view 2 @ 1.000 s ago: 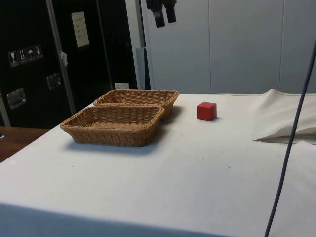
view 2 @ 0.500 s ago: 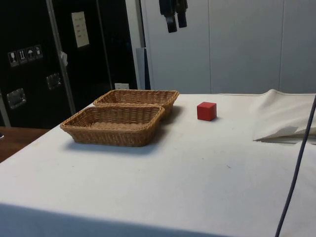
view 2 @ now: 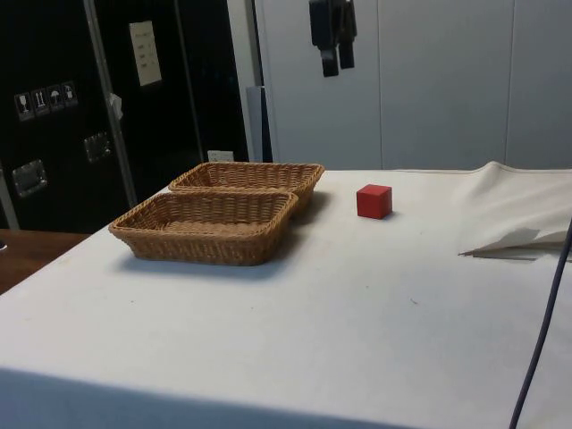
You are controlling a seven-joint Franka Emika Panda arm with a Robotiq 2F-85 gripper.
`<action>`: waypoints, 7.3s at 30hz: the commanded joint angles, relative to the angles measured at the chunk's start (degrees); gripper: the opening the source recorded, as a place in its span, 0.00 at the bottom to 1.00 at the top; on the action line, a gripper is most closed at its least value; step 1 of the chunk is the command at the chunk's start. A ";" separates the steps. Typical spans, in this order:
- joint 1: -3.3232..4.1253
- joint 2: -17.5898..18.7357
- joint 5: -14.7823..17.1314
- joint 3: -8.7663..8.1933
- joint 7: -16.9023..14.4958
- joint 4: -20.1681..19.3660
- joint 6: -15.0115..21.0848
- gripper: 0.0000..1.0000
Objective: Pick up the red cube and place it into the right basket.
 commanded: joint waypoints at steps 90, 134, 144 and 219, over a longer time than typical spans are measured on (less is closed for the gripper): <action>-1.95 27.56 26.59 -13.24 -28.99 -9.85 35.12 1.00; -2.41 39.82 48.76 -11.34 -45.95 -5.04 31.74 1.00; -1.26 37.47 45.26 -14.44 -44.35 -4.93 29.91 1.00; -0.57 40.16 45.95 -14.32 -34.32 -3.72 30.42 0.02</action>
